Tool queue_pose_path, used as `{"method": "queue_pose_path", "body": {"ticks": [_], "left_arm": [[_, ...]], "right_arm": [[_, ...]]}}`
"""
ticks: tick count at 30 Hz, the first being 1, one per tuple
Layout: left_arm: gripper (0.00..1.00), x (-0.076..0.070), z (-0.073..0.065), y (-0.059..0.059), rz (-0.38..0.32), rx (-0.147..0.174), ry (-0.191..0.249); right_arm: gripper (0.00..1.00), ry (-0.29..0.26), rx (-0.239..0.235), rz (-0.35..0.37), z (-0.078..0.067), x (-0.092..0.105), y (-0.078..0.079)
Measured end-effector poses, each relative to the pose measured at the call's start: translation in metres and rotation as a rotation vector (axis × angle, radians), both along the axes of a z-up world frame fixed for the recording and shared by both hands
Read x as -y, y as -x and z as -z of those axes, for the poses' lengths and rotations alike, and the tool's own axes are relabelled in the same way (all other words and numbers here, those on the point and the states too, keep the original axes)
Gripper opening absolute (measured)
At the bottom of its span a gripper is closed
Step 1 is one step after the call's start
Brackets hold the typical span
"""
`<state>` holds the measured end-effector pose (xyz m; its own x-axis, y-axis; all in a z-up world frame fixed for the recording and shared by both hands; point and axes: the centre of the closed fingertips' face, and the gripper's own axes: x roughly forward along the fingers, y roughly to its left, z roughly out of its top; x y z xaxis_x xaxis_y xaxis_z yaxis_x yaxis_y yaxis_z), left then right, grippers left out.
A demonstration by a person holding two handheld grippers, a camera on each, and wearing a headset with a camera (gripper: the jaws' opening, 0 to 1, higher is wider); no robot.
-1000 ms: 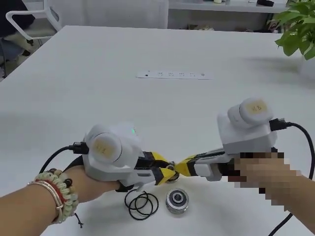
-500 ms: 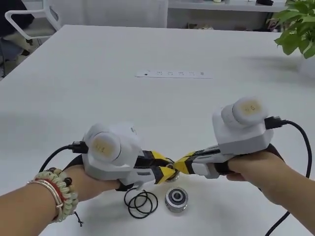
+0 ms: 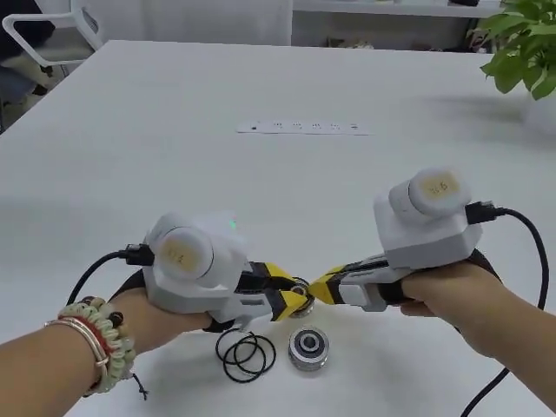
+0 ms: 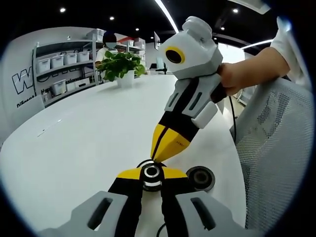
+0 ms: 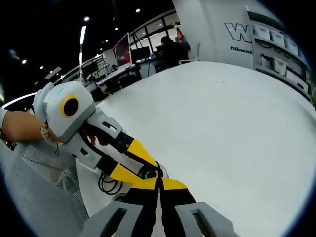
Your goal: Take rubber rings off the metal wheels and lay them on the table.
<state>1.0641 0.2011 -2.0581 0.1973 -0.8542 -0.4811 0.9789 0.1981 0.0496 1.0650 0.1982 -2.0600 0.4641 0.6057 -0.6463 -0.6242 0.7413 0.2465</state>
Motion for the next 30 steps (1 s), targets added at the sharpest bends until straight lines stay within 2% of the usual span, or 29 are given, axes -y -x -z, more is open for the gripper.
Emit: {"method": "queue_pose_path", "body": {"ticks": [2,4,7,9,11,16,18,20,25,30], "left_arm": [[0.1,-0.001,-0.001,-0.001,0.001,-0.016,-0.005],[0.13,-0.003,-0.004,-0.001,0.006,-0.017,-0.008],[0.15,-0.004,-0.014,0.0,0.012,-0.019,0.012],[0.22,-0.004,-0.019,-0.001,0.018,-0.021,0.019],[0.26,-0.004,-0.026,0.0,0.041,0.003,0.017],[0.29,-0.006,-0.039,0.004,0.094,0.055,-0.001],[0.32,-0.008,-0.043,0.007,0.115,0.055,-0.012],[0.38,-0.009,-0.047,0.011,0.129,0.038,-0.017],[0.49,-0.01,-0.075,0.016,0.154,0.028,0.016],[0.57,-0.017,-0.1,0.02,0.17,0.066,0.024]], "right_arm": [[0.0,0.0,0.001,0.002,0.0,0.001,0.0],[0.0,-0.003,0.0,0.004,-0.001,0.001,0.0],[0.0,-0.01,0.0,0.007,-0.002,0.0,0.0],[0.0,-0.015,0.0,0.009,-0.003,0.0,0.0],[0.0,-0.02,0.0,0.011,-0.004,-0.001,0.0],[0.0,-0.025,0.002,0.012,-0.005,-0.001,-0.001],[0.0,-0.028,0.003,0.012,-0.007,-0.002,-0.001],[0.0,-0.035,0.007,0.011,-0.009,-0.003,-0.001],[0.0,-0.043,0.017,0.008,-0.015,-0.005,-0.002],[0.0,-0.063,0.034,0.018,-0.024,-0.005,-0.003]]}}
